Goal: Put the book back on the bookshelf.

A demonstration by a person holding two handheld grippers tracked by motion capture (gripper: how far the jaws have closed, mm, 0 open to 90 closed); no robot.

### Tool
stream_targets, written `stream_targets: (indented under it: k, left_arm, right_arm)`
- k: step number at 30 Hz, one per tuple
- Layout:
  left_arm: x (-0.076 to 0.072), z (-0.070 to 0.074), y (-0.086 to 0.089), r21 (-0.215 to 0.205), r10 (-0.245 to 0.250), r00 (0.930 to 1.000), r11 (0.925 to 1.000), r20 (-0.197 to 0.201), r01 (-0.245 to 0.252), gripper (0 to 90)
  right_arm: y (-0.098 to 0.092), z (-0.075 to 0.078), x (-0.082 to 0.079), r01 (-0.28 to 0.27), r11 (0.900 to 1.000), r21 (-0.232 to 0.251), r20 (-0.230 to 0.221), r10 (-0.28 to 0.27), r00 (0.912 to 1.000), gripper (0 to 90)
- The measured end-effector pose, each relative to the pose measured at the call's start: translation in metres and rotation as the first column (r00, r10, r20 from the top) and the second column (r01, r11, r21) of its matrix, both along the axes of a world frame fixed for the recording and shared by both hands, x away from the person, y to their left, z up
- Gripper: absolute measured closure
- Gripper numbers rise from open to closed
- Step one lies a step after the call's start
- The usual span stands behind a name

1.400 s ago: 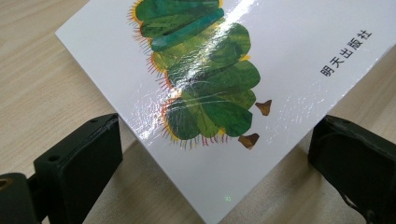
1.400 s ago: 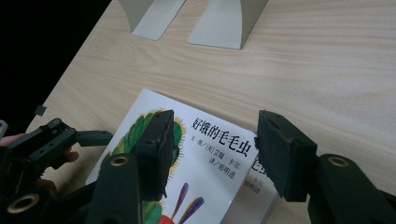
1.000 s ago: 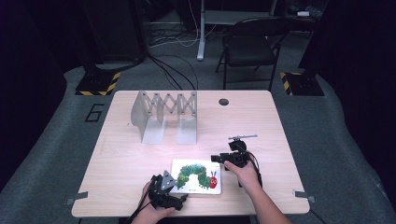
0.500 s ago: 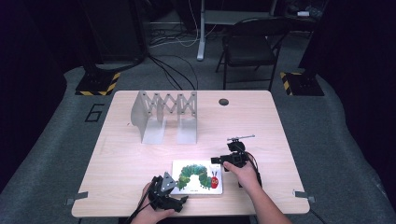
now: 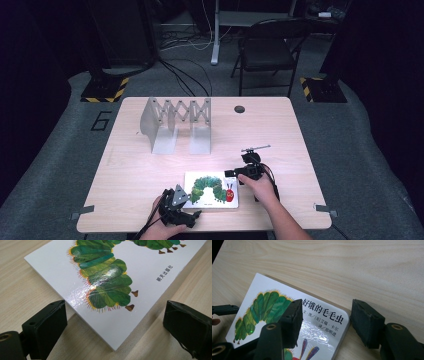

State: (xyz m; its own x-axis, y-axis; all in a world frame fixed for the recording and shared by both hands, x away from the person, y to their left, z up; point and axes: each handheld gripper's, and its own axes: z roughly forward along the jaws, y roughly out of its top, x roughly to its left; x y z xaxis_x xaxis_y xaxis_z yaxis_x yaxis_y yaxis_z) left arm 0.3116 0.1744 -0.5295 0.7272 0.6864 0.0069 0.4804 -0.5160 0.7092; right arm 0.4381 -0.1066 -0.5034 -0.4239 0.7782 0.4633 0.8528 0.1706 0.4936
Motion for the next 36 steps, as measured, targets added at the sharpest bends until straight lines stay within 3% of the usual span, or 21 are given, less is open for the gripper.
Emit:
stream_targets:
  k: [11, 15, 23, 30, 36]
  left_arm:
    - [0.0, -0.001, -0.001, 0.0, -0.013, 0.9999, 0.9999, -0.003, 0.013, 2.4]
    - [0.0, -0.002, -0.002, 0.0, -0.003, 1.0, 1.0, 0.007, 0.003, 1.8]
    - [0.0, -0.001, -0.002, 0.006, 0.002, 1.0, 1.0, 0.004, -0.002, 1.1]
    - [-0.001, -0.002, -0.003, 0.0, 0.013, 0.9999, 0.9999, 0.006, -0.013, 0.4]
    - [0.0, -0.002, -0.004, -0.003, 0.032, 0.9995, 0.9995, -0.002, -0.032, 0.0]
  right_arm:
    - [-0.001, 0.0, 0.001, -0.004, 1.0, 0.005, 0.006, 0.004, 1.0, 43.9]
    - [-0.003, 0.002, 0.001, 0.014, 0.999, 0.034, -0.014, -0.013, 0.9998, 44.2]
    - [-0.004, 0.009, -0.002, 0.016, 0.999, 0.043, 0.012, -0.017, 0.9998, 44.6]
    - [0.0, 0.015, -0.007, -0.004, 1.0, 0.003, 0.056, 0.004, 0.9984, 44.6]
    - [-0.002, 0.021, -0.009, 0.002, 0.999, 0.04, 0.06, -0.004, 0.9982, 45.2]
